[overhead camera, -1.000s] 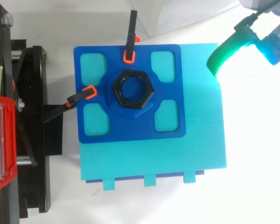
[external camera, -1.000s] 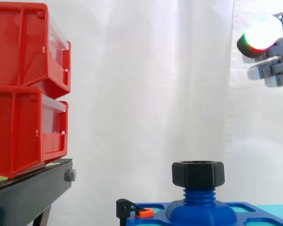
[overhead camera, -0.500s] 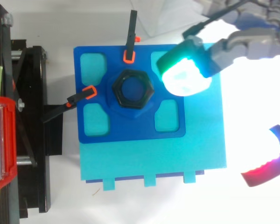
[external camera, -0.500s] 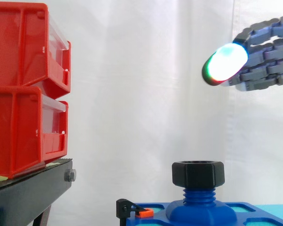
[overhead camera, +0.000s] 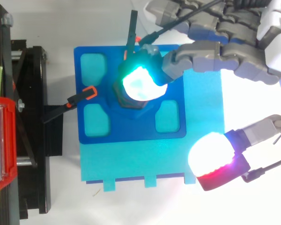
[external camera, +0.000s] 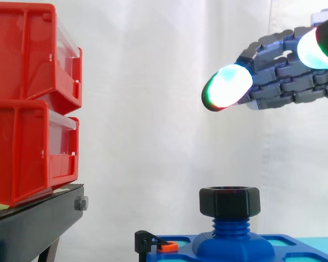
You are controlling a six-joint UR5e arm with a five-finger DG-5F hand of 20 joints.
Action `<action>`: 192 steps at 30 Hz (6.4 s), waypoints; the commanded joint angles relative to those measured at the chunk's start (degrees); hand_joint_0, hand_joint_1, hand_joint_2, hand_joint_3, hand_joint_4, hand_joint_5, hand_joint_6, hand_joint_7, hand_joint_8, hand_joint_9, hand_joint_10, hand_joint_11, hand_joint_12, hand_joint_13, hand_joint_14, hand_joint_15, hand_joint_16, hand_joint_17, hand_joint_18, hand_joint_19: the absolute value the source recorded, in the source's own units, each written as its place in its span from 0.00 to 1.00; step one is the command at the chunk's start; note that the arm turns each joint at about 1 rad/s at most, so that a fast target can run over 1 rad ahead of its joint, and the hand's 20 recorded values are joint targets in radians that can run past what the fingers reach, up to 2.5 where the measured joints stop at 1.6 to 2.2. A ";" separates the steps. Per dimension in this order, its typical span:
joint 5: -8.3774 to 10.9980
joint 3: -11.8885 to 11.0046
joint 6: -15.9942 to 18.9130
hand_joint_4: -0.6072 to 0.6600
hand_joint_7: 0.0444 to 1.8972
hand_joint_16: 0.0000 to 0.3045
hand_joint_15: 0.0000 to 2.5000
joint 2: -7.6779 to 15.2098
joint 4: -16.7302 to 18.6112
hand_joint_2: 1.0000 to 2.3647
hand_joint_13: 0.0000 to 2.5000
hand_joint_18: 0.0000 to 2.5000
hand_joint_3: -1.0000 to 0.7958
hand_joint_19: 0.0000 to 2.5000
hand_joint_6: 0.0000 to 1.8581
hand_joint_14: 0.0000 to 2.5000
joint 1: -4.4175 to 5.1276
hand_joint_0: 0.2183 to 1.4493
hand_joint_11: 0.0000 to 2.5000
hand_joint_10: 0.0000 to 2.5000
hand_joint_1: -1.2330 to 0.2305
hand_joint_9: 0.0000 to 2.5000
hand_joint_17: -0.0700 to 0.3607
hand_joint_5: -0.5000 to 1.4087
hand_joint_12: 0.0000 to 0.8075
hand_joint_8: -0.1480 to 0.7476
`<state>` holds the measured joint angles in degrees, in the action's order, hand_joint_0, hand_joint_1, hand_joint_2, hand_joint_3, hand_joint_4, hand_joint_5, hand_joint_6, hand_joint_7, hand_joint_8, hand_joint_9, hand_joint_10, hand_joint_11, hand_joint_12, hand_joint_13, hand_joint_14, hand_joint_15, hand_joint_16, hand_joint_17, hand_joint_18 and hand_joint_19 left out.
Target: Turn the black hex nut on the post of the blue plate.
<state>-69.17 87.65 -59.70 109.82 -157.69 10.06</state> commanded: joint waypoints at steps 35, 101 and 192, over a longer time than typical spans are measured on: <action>-5.36 -3.89 -3.50 0.59 0.36 0.19 0.00 6.54 1.51 0.00 0.00 0.00 0.28 0.00 0.27 0.00 -0.48 0.14 0.00 0.00 0.55 0.00 0.46 0.12 0.45 0.39; -11.52 -11.80 -1.47 0.49 0.34 0.17 0.00 11.46 -7.80 0.00 0.00 0.00 0.28 0.00 0.27 0.00 -2.32 0.18 0.00 0.00 0.35 0.00 0.43 0.10 0.41 0.33; -19.43 -19.45 -5.25 0.57 0.37 0.17 0.00 14.80 -15.54 0.00 0.00 0.00 0.28 0.00 0.27 0.00 -7.51 0.19 0.00 0.00 0.39 0.00 0.43 0.11 0.42 0.36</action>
<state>-88.56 68.23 -64.86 124.62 -173.12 2.67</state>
